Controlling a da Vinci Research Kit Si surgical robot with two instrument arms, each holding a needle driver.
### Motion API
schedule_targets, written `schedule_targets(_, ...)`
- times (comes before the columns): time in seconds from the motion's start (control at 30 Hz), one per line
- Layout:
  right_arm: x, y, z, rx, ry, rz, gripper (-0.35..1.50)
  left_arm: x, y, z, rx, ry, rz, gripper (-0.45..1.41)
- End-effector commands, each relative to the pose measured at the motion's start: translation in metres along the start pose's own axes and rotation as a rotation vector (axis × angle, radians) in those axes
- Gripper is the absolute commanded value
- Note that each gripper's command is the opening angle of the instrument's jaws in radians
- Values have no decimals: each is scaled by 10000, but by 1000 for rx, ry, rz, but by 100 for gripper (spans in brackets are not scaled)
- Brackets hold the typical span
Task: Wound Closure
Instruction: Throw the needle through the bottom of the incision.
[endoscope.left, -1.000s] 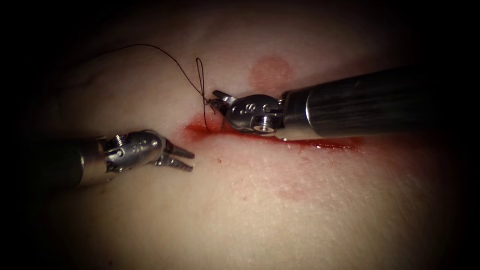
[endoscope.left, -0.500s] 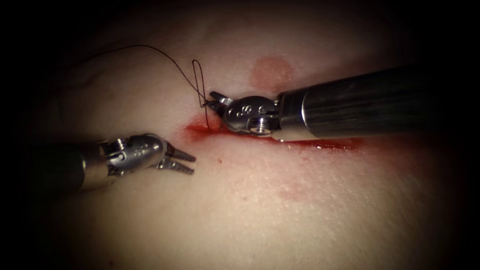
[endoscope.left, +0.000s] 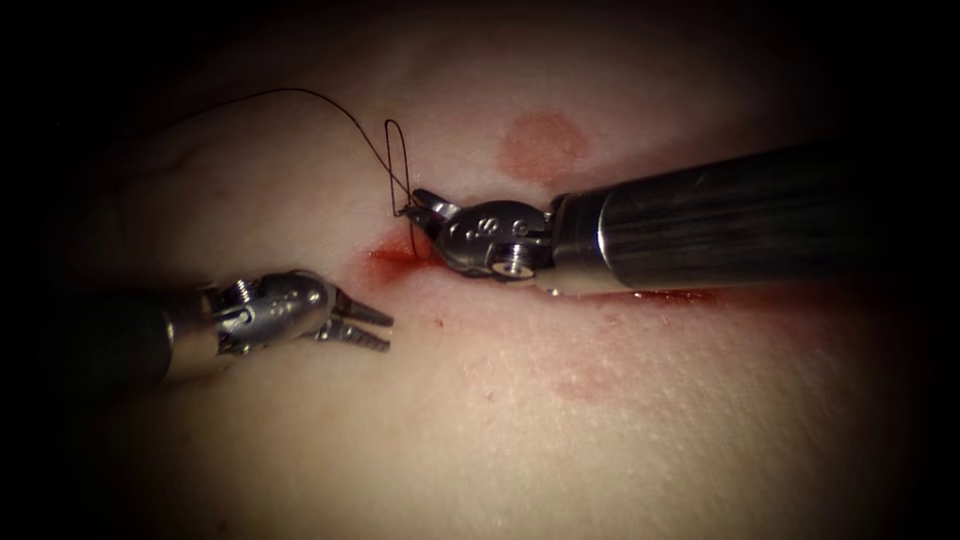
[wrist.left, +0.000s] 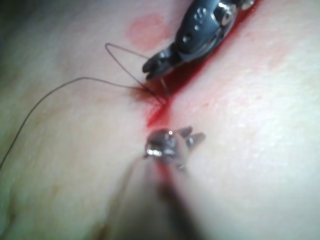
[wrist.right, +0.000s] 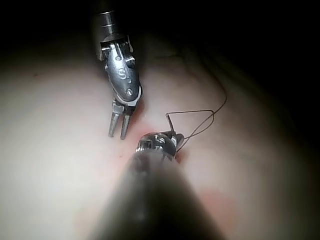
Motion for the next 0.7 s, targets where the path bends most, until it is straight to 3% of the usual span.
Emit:
schedule_targets(0.03,-2,-5,5,10,-4,14,-35,-3,-3,9,-4,1,0,-16)
schedule_targets(0.47,9,8,1,73,-17,95,-35,-15,-7,17,-6,-6,8,-15)
schedule_targets(0.7,11,-6,6,103,-28,101,-35,-15,-9,16,-6,-6,8,-15)
